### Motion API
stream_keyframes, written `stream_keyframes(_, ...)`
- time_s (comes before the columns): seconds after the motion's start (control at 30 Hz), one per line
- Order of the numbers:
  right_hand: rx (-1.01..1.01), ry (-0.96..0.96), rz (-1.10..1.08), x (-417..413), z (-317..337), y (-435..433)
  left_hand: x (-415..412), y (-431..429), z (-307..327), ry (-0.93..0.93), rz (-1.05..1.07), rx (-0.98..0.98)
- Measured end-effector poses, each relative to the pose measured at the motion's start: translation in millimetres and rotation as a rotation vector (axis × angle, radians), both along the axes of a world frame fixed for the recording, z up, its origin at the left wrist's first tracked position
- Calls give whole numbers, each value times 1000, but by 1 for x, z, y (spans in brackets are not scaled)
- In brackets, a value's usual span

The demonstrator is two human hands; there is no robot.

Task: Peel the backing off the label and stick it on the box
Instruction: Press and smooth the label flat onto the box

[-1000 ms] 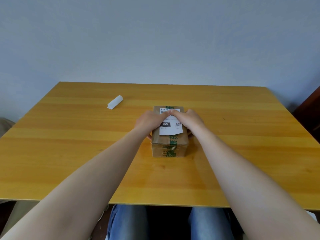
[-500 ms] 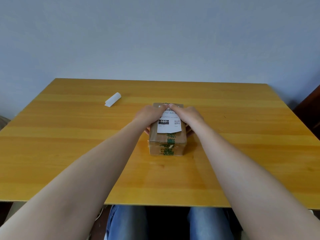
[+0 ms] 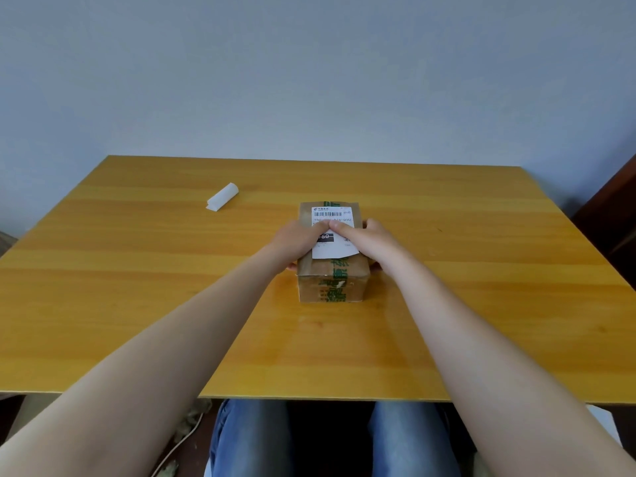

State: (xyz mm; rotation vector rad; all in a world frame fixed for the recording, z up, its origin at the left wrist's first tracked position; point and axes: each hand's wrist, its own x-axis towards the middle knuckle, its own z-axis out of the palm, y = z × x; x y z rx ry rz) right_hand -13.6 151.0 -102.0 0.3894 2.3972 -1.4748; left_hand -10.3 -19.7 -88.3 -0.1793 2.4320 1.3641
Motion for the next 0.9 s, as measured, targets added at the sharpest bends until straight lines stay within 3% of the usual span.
stream_keyframes(0.23, -81, 59, 9, 11, 1, 4, 6, -5, -12, 17, 47, 119)
stream_keyframes(0.53, 87, 80, -53, 5, -1, -4, 2, 4, -14, 90, 133, -49)
stream_keyframes(0.9, 30, 102, -123, -1, -3, 4, -4, -2, -12, 2, 221, 59)
